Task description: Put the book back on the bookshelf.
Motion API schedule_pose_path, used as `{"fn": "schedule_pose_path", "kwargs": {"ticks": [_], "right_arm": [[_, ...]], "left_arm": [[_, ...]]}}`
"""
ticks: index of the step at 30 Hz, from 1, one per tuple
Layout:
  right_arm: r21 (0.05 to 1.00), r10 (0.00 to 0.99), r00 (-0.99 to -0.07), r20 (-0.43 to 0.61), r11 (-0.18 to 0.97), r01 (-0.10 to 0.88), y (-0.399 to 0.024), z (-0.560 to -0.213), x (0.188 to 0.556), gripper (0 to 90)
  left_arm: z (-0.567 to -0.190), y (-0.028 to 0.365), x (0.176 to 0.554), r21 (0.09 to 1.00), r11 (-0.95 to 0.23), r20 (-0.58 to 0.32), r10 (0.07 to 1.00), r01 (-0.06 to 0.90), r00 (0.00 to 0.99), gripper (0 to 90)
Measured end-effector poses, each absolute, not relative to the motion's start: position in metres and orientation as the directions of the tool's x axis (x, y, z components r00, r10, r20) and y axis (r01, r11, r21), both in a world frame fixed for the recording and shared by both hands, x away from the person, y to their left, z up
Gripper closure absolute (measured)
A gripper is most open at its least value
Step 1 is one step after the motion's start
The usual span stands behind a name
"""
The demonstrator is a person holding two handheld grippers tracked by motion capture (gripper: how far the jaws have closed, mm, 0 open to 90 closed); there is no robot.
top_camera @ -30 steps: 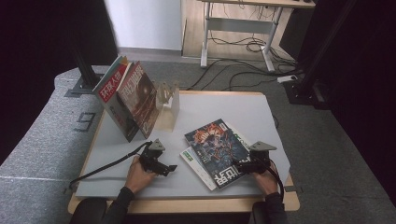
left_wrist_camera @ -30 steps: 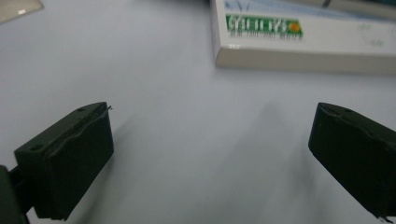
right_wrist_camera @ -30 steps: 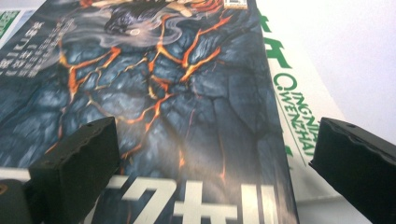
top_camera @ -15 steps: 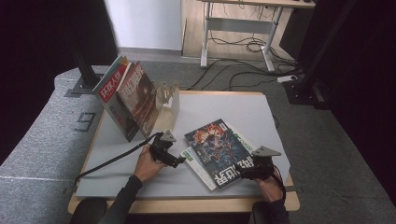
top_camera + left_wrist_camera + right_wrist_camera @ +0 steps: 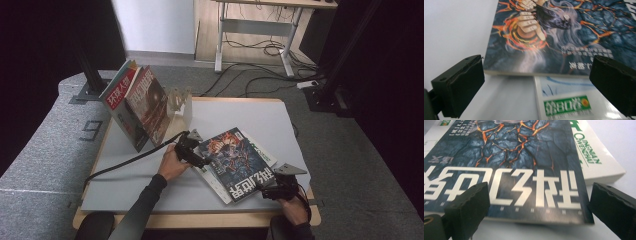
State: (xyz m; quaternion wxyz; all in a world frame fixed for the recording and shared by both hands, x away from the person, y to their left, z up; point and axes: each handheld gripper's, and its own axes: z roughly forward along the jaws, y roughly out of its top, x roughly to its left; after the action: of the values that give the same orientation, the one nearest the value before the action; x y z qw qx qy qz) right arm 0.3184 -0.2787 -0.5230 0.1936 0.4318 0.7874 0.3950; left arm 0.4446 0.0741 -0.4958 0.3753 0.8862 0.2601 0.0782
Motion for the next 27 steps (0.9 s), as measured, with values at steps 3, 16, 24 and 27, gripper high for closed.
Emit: {"fn": "schedule_pose_path", "kwargs": {"ticks": [3,16,24,27], "right_arm": [[0.79,0.837,-0.546,0.04,0.308,0.53,-0.281,-0.524,0.314,2.8],[0.768,0.843,-0.537,0.024,0.329,0.55,-0.286,-0.526,0.302,4.5],[0.774,0.836,-0.547,0.044,0.318,0.548,-0.284,-0.525,0.298,4.0],[0.768,0.836,-0.548,0.033,0.33,0.549,-0.281,-0.525,0.299,1.2]], "left_arm": [[-0.498,0.074,0.453,0.713,-0.562,-0.08,0.529,0.419,0.845,0.0],[-0.517,0.069,0.469,0.706,-0.555,-0.112,0.525,0.44,0.844,0.0],[-0.519,0.068,0.467,0.708,-0.546,-0.148,0.506,0.448,0.85,2.0],[-0.518,0.068,0.467,0.704,-0.548,-0.149,0.508,0.452,0.848,1.9]]}}
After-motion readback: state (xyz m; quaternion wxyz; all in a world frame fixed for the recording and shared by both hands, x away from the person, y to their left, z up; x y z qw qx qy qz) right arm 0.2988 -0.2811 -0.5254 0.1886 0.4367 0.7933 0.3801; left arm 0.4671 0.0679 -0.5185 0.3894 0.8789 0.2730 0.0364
